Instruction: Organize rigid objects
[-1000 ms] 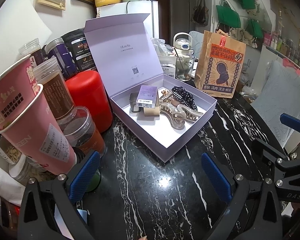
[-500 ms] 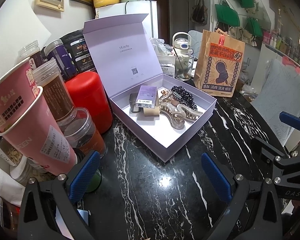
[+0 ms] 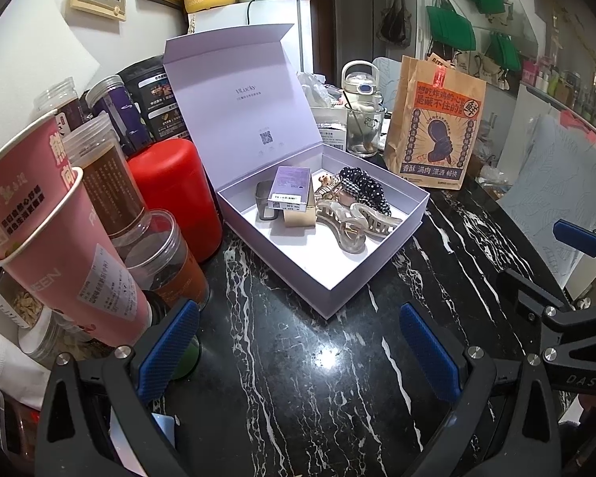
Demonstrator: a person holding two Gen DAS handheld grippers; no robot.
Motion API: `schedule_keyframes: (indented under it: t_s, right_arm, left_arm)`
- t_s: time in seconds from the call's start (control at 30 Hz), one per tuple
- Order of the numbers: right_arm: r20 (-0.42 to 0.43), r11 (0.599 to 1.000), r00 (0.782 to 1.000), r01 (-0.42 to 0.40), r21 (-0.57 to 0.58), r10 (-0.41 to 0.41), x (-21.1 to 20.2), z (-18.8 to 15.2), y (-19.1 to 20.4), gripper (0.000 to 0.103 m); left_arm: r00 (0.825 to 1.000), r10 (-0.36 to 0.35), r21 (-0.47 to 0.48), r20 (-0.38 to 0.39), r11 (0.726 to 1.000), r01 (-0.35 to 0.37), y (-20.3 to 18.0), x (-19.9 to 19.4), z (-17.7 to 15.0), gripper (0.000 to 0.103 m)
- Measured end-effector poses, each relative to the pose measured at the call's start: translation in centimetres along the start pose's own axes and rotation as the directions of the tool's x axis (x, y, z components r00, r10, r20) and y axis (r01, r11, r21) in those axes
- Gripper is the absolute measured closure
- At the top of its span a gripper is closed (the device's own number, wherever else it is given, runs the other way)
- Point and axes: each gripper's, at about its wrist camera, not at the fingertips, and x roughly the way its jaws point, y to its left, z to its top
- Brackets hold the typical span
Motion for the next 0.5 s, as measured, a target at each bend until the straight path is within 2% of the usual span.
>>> schedule_keyframes:
  t_s: [0.5]
  right_arm:
    - [-0.021, 0.999, 1.000, -0.015, 0.032, 0.016, 0.70, -0.42, -0.73, 0.001]
  left_arm:
    - [1.000, -0.009, -0.001, 0.004, 1.000, 0.009, -0.49, 0.29, 0.02, 0.000]
